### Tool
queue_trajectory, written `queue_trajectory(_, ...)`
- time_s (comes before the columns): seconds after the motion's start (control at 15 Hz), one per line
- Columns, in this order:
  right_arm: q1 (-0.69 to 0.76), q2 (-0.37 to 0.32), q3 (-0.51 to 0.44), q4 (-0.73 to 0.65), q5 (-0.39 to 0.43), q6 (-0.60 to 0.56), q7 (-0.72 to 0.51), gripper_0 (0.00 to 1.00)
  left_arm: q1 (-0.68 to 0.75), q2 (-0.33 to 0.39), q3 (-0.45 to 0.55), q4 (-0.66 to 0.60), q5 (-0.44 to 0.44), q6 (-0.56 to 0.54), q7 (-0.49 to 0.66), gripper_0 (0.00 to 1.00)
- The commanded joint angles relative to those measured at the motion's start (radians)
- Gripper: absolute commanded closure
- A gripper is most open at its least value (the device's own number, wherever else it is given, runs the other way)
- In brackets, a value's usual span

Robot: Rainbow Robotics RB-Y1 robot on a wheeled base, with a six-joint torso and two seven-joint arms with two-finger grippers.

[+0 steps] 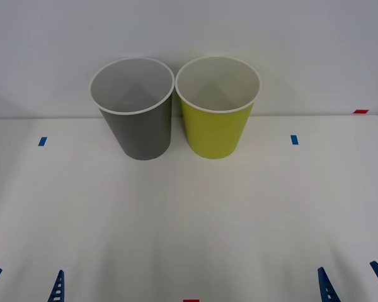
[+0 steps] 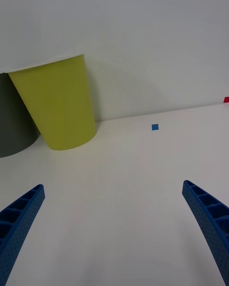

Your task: Put cans in the gray bin and PET bottles in the light green bin.

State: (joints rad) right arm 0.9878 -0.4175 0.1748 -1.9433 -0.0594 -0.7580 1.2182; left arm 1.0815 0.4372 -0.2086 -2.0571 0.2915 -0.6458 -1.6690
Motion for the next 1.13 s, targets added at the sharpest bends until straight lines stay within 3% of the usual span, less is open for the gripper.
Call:
queue_trajectory(0.07,0.000,0.000,0.000,0.000,0.000,0.000,0.000,0.00,0.000,0.000,0.000,0.000,0.000,0.000,0.000,0.00)
queue_trajectory(1.13,0.000,0.000,0.000,0.000,0.000,0.000,0.000,0.00,0.000,0.000,0.000,0.000,0.000,0.000,0.000,0.00)
